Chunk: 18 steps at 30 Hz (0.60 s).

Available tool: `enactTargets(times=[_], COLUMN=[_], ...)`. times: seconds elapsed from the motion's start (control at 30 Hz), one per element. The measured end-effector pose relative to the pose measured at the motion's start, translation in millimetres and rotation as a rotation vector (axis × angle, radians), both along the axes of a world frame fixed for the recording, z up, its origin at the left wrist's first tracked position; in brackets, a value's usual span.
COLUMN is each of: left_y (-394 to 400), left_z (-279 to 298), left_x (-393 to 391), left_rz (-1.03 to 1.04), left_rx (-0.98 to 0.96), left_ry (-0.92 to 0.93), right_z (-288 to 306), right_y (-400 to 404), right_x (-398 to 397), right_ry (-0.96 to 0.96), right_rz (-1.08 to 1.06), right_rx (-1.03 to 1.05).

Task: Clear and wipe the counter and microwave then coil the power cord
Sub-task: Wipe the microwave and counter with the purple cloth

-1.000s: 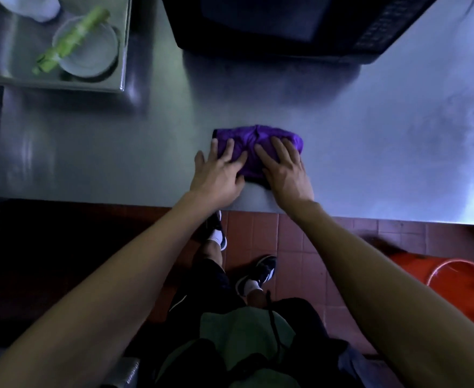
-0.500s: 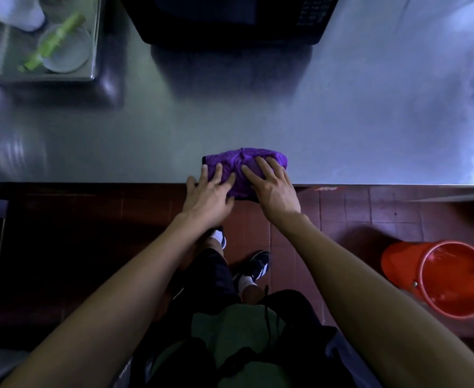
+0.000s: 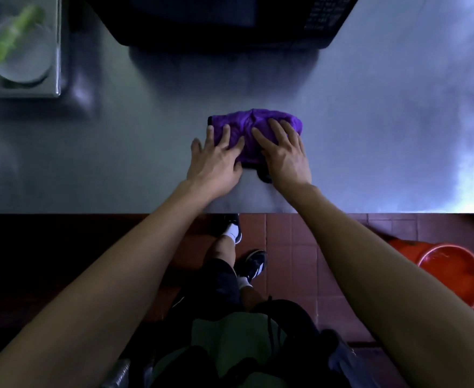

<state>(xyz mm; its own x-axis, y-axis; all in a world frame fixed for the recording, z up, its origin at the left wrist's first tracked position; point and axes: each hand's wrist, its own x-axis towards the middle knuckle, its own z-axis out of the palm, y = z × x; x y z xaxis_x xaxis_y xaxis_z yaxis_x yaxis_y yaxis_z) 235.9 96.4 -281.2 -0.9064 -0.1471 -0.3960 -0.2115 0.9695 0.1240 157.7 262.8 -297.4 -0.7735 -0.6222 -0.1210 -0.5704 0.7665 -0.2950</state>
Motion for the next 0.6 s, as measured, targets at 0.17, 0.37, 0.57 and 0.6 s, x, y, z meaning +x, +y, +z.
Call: enactTargets(times=[0.17, 0.37, 0.57, 0.6], left_y=[-20, -32, -36, -36], left_z=[-2, -3, -3, -3], left_x=[-70, -135, -155, -154], left_rz=[-0.010, -0.040, -0.052, -0.051], left_rx=[0.048, 0.092, 0.101, 0.101], left_ry=[0.030, 0.058, 0.039, 0.035], right_z=[2, 12, 12, 11], right_y=[-22, -34, -36, -36], right_x=[-69, -132, -145, -145], right_ry=[-0.013, -0.055, -0.041, -0.039], right_rz=[-0.033, -0.064, -0.063, -0.061], right_rx=[0.048, 0.081, 0.098, 0.091])
